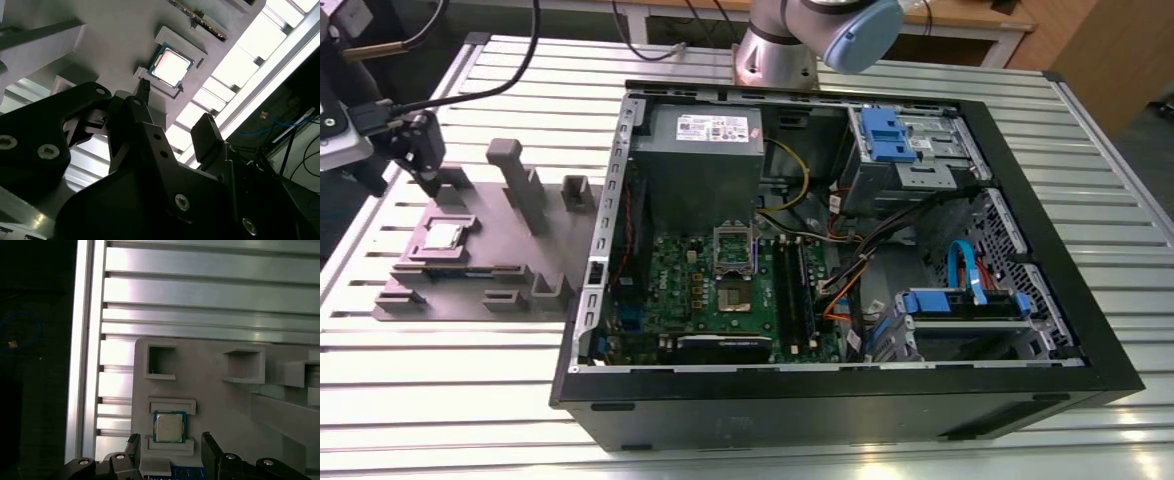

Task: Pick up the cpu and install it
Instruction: 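Pick up the cpu and move it towards the insertion slot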

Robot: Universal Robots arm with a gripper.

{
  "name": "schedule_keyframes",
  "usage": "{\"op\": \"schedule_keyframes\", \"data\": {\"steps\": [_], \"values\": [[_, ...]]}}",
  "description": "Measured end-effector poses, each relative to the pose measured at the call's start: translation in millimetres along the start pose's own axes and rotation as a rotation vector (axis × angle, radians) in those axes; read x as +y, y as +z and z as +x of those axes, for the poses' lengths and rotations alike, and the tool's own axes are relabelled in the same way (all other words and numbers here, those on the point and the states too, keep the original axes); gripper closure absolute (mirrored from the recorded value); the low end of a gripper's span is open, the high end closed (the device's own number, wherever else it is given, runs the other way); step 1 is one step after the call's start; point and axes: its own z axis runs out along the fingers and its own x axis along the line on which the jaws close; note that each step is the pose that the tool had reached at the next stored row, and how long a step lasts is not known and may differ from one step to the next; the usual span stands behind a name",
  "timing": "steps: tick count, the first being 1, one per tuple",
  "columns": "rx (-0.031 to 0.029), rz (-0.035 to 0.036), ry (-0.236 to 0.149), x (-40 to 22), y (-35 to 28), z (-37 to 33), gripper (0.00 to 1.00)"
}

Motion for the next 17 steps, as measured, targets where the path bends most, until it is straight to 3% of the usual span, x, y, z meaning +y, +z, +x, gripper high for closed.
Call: {"op": "schedule_keyframes", "data": {"steps": [9,17], "values": [[-0.0003,-0.0001,0.001,-8.8,16.2,0.4,0.4],[-0.0008,0.0003,0.017,-10.0,30.8,-5.3,0.4]]}}
